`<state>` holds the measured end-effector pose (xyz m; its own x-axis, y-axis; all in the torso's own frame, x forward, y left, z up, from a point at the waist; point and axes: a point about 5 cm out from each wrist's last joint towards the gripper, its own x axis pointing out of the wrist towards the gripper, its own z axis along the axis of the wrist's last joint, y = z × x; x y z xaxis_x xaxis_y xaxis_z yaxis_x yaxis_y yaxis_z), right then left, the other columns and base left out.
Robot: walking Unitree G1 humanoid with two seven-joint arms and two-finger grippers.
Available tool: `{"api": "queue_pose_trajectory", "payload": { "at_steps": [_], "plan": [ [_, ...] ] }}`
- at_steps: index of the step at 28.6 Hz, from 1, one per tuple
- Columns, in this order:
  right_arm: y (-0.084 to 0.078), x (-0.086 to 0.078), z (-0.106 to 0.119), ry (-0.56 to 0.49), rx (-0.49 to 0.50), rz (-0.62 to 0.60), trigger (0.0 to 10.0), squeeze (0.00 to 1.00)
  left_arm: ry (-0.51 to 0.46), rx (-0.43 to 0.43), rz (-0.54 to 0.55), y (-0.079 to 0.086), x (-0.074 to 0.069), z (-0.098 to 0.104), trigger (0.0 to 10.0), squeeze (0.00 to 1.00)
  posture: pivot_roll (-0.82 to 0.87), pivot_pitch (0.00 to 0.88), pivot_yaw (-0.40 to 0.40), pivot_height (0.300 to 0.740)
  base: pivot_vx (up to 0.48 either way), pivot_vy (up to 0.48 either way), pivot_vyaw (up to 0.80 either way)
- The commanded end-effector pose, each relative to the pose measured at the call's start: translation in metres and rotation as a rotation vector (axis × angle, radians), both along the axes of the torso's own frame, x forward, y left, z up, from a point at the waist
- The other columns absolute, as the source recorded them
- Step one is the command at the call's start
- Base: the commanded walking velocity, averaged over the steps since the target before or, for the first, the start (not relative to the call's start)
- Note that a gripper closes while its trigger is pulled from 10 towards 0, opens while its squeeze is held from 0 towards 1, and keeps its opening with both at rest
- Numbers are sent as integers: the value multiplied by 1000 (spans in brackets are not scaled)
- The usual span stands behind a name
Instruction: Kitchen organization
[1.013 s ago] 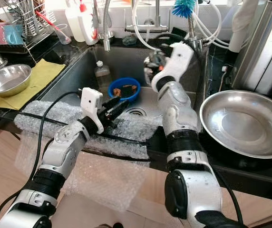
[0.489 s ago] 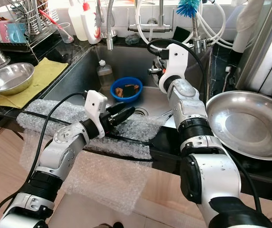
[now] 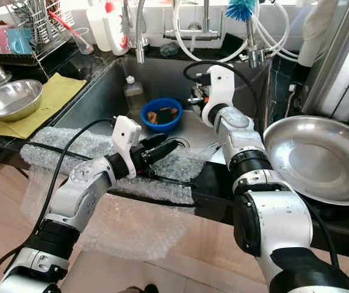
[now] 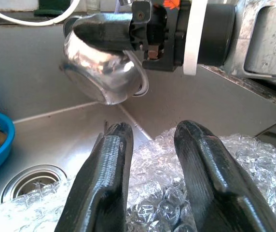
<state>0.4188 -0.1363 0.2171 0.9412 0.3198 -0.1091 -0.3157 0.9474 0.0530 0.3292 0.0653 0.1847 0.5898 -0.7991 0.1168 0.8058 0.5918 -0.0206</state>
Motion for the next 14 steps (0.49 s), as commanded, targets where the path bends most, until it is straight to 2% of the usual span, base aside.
{"api": "queue_pose_trajectory", "payload": {
  "at_steps": [1,8,14],
  "plan": [
    [7,2,11,-22,-9,22,10000,0,16,19,-1,3,-2,-4,10000,0,-81,95,119,740,0,0,0],
    [1,1,-1,24,-42,-6,10000,0,27,22,-15,2,-4,-5,10000,0,-80,96,118,740,0,0,0],
    [0,1,-2,29,-39,-10,10000,0,32,30,-21,2,-5,-6,10000,0,-80,97,117,740,0,0,0]
  ]
}}
